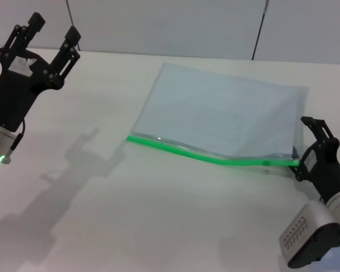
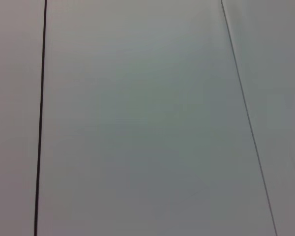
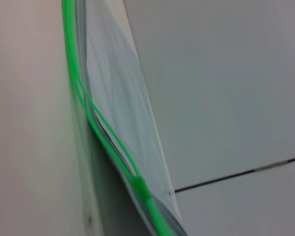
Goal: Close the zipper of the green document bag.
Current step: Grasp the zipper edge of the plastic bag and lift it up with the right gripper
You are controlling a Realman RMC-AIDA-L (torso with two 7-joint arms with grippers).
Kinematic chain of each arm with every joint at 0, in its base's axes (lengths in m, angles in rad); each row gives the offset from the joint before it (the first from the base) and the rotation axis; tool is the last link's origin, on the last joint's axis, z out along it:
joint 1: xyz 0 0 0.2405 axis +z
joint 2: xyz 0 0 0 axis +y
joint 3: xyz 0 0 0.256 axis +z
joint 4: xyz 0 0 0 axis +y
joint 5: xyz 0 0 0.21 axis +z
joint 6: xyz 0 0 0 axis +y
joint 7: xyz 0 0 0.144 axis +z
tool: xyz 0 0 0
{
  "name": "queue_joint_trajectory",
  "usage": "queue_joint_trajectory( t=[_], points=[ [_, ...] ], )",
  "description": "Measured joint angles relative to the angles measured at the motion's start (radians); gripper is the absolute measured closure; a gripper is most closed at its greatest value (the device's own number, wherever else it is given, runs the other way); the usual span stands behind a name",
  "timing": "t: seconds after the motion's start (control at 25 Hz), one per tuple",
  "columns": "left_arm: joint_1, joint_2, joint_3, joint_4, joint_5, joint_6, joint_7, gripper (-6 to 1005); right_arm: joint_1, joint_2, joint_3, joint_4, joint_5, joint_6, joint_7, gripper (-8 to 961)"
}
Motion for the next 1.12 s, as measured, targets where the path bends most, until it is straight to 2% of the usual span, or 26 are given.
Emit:
queue_joint_trajectory(
  t=[0.36,0.56,0.8,1.0,1.12],
  points=[
    [-0.001,0.000,0.000,0.000,0.000,0.000,0.000,277,0.025,0.000,0.000,-0.023,-0.025,0.051,-0.005,137],
    [-0.001,0.000,0.000,0.000,0.000,0.000,0.000,277,0.032,0.000,0.000,-0.039,-0.048,0.085,-0.002,271],
    [-0.001,0.000,0.000,0.000,0.000,-0.001,0.000,277,0.040,-0.001,0.000,-0.067,-0.085,0.099,-0.002,507],
    [0.001,0.000,0.000,0.000,0.000,-0.002,0.000,278,0.042,-0.001,0.000,-0.090,-0.140,0.120,0.003,746],
    [0.001,0.000,0.000,0.000,0.000,-0.002,0.000,278,0.047,-0.002,0.000,-0.098,-0.144,0.126,0.003,820]
  ],
)
